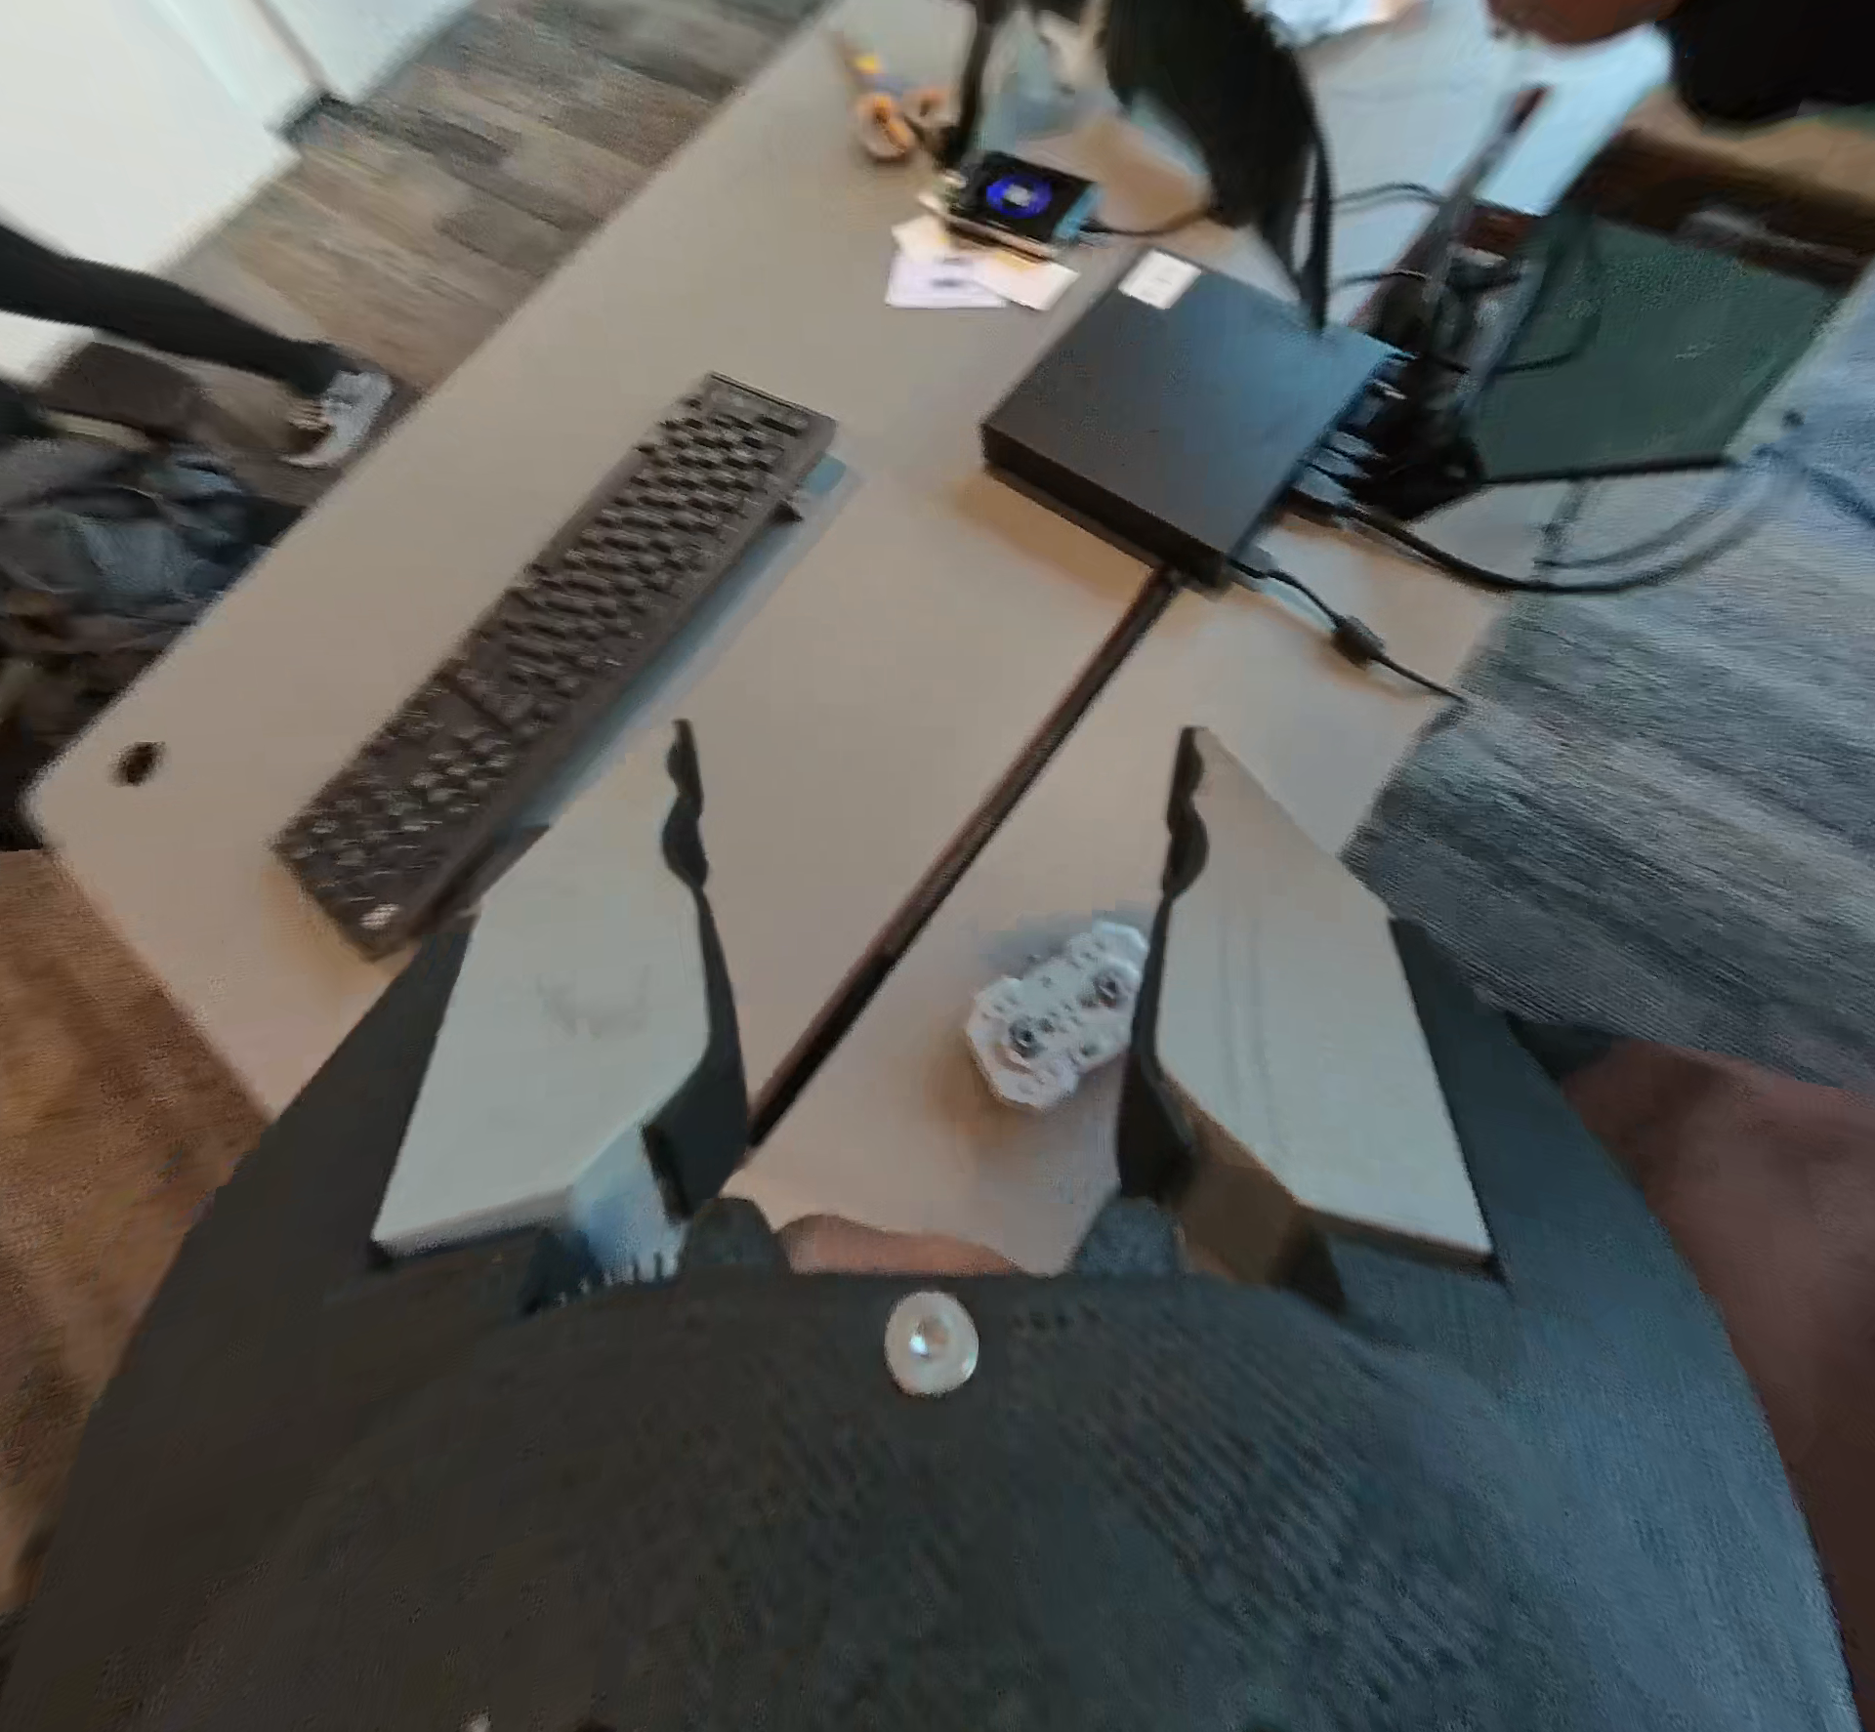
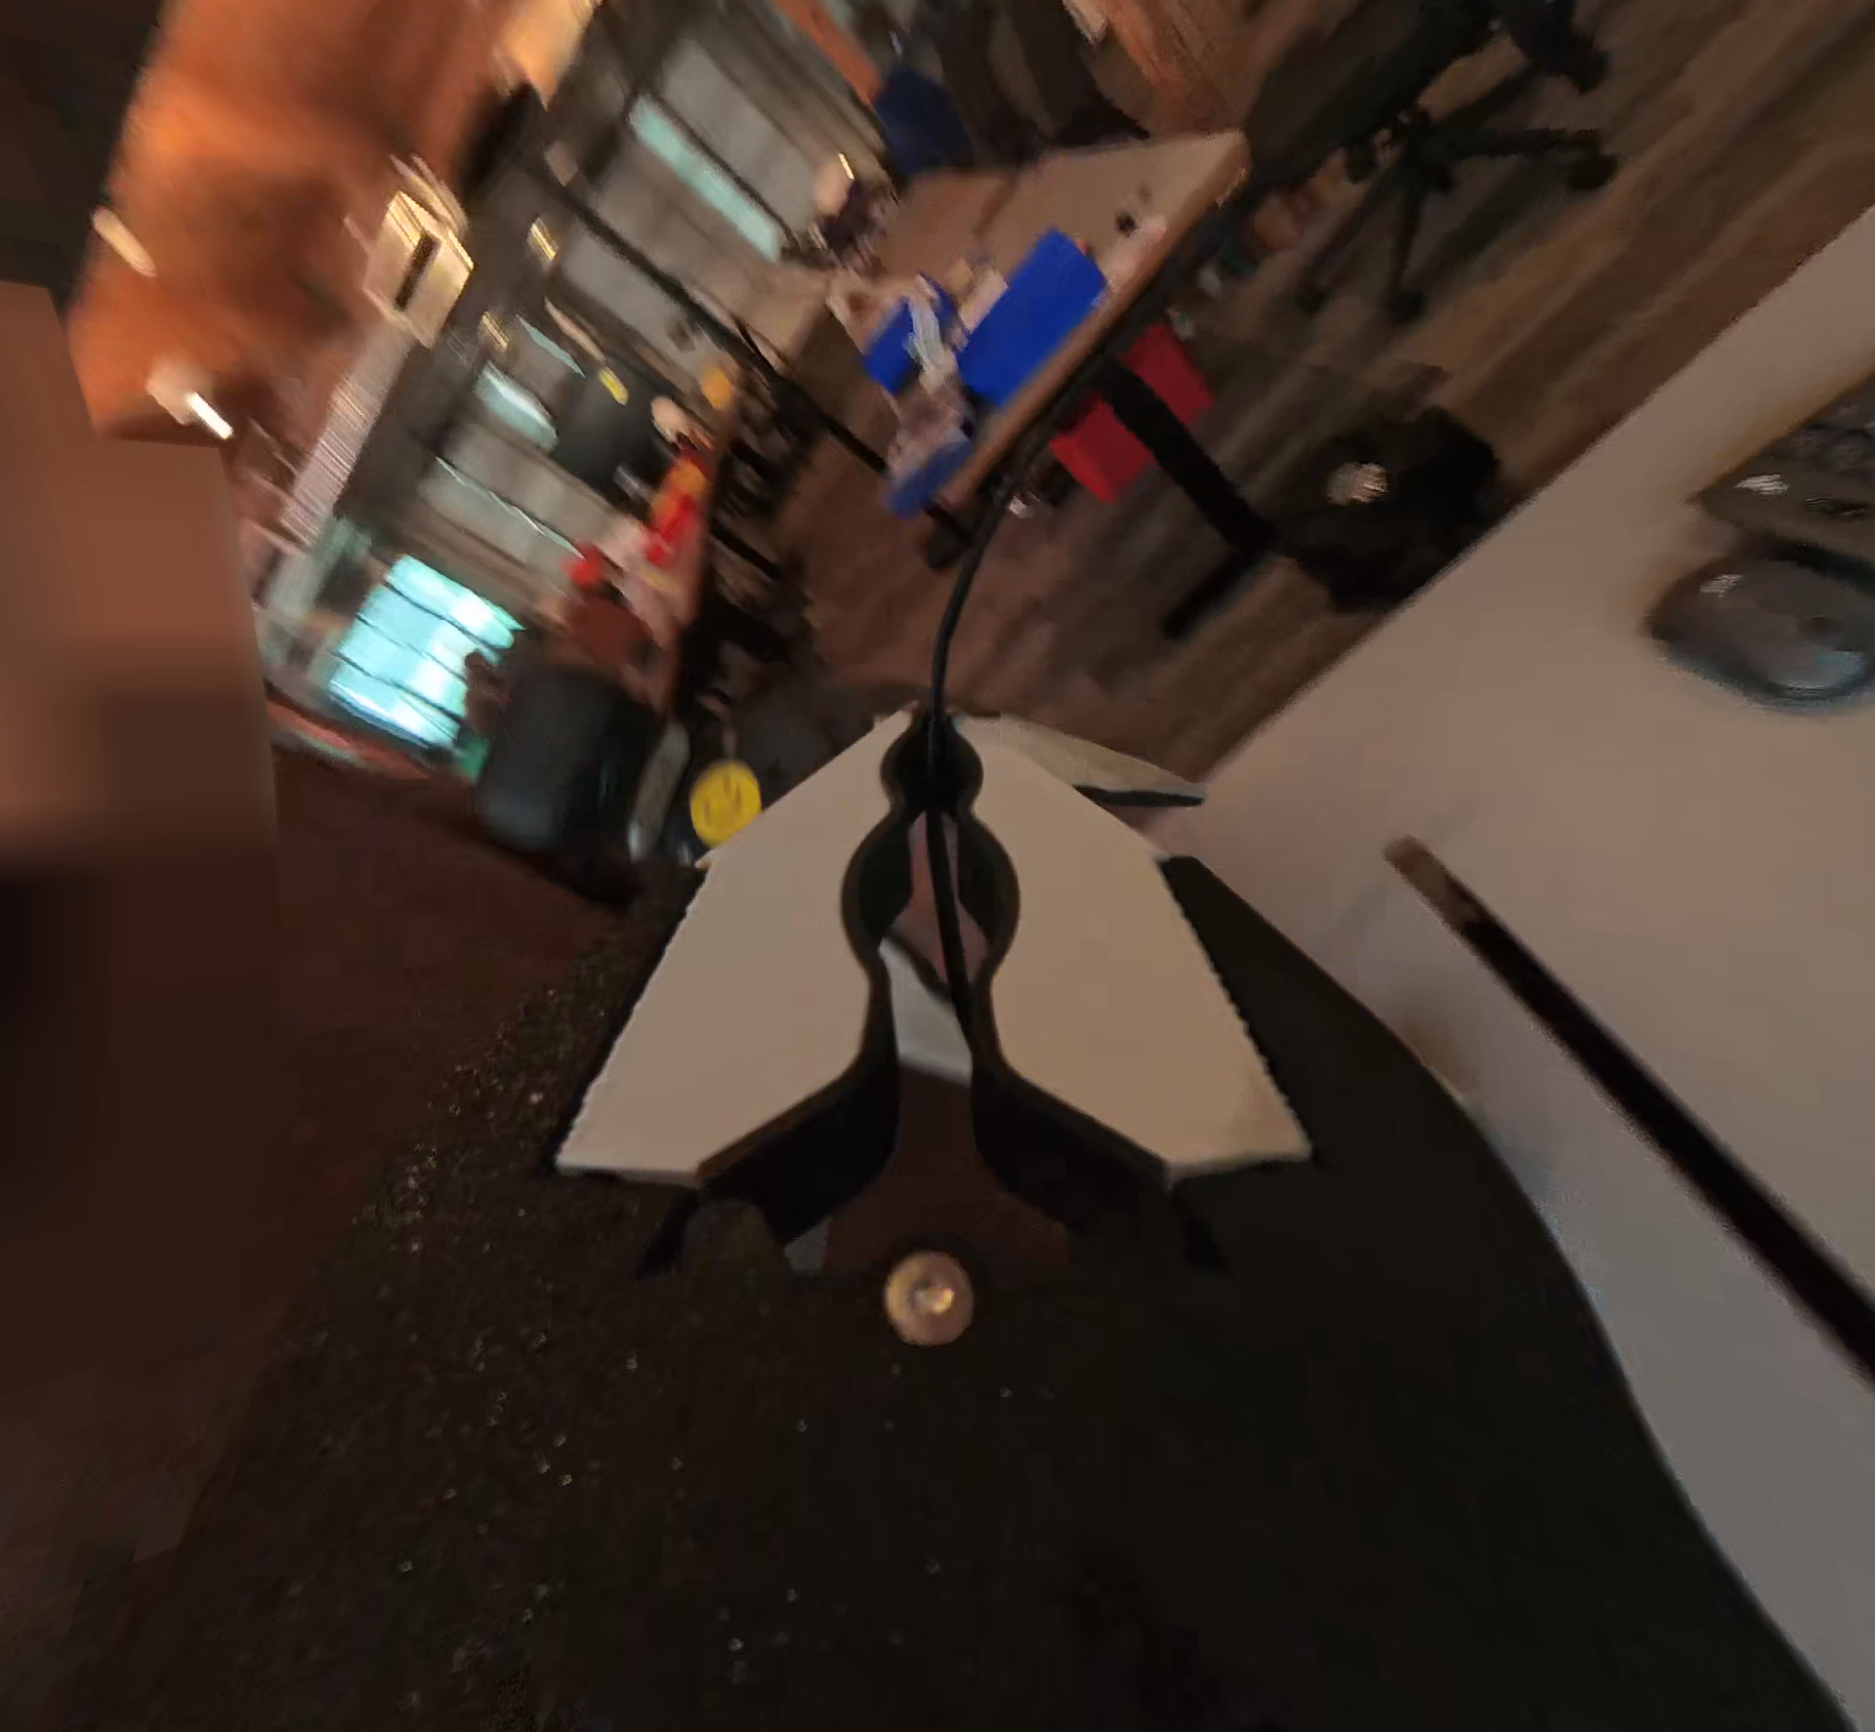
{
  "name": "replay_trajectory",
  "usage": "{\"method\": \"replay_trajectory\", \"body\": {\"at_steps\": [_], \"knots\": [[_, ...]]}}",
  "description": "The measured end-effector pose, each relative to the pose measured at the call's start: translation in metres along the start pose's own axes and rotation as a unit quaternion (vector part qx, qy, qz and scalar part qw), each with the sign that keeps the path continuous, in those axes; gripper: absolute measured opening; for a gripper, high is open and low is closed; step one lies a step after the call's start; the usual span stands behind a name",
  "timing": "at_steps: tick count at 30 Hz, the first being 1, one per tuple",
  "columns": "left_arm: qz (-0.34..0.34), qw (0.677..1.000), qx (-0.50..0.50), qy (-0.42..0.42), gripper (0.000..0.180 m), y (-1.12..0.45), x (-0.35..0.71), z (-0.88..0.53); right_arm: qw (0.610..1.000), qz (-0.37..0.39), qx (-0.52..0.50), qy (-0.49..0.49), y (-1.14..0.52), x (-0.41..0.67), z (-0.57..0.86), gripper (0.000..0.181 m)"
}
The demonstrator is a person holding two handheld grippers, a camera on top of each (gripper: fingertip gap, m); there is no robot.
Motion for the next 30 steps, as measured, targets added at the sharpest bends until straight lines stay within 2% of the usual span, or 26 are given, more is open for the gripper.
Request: {"method": "replay_trajectory", "body": {"at_steps": [2, 6, 8, 10, 12, 14, 16, 17, 18, 21, 22, 26, 27, 30], "knots": [[-0.001, 0.997, -0.074, 0.013, 0.066, 0.001, -0.022, -0.002, 0.993, -0.055, -0.061, 0.081, 0.003, -0.024, -0.002, 0.000], [0.017, 0.988, -0.147, 0.038, 0.072, 0.005, -0.049, -0.024, 0.951, -0.142, -0.180, 0.207, -0.007, -0.072, 0.010, 0.000], [0.032, 0.978, -0.192, 0.080, 0.076, 0.001, -0.059, -0.034, 0.920, -0.163, -0.239, 0.264, -0.015, -0.088, 0.021, 0.000], [0.056, 0.945, -0.283, 0.156, 0.078, -0.001, -0.065, -0.035, 0.883, -0.180, -0.285, 0.326, -0.025, -0.103, 0.028, 0.000], [0.106, 0.904, -0.353, 0.216, 0.089, 0.001, -0.067, -0.036, 0.843, -0.195, -0.317, 0.388, -0.035, -0.116, 0.032, 0.000], [0.127, 0.894, -0.347, 0.254, 0.088, 0.001, -0.072, -0.043, 0.799, -0.205, -0.345, 0.448, -0.044, -0.128, 0.036, 0.000], [0.106, 0.902, -0.322, 0.267, 0.092, -0.005, -0.079, -0.047, 0.757, -0.202, -0.372, 0.497, -0.051, -0.135, 0.039, 0.000], [0.106, 0.901, -0.321, 0.272, 0.087, -0.006, -0.081, -0.047, 0.744, -0.200, -0.377, 0.514, -0.055, -0.138, 0.040, 0.000], [0.108, 0.899, -0.320, 0.279, 0.076, -0.008, -0.082, -0.046, 0.737, -0.198, -0.378, 0.524, -0.059, -0.140, 0.040, 0.000], [0.125, 0.895, -0.298, 0.307, 0.016, -0.009, -0.087, -0.051, 0.722, -0.190, -0.387, 0.541, -0.069, -0.144, 0.043, 0.000], [0.134, 0.895, -0.291, 0.310, 0.006, -0.009, -0.090, -0.053, 0.719, -0.187, -0.390, 0.544, -0.072, -0.146, 0.045, 0.000], [0.146, 0.889, -0.296, 0.317, 0.000, -0.005, -0.104, -0.057, 0.701, -0.176, -0.392, 0.569, -0.084, -0.153, 0.048, 0.000], [0.142, 0.893, -0.289, 0.315, 0.000, -0.005, -0.108, -0.059, 0.708, -0.174, -0.381, 0.568, -0.088, -0.157, 0.049, 0.002], [0.134, 0.891, -0.279, 0.333, 0.000, -0.001, -0.118, -0.064, 0.767, -0.179, -0.345, 0.511, -0.095, -0.168, 0.057, 0.012]]}}
Point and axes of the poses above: each gripper's, where its closed fingertips meet, y back along the fingers, x out of its top, z = x × y across the jaws, the point moved 8 cm from there along y, back along the fingers, and after that the axes turned 8 degrees about -x, right-handed, at the moved point
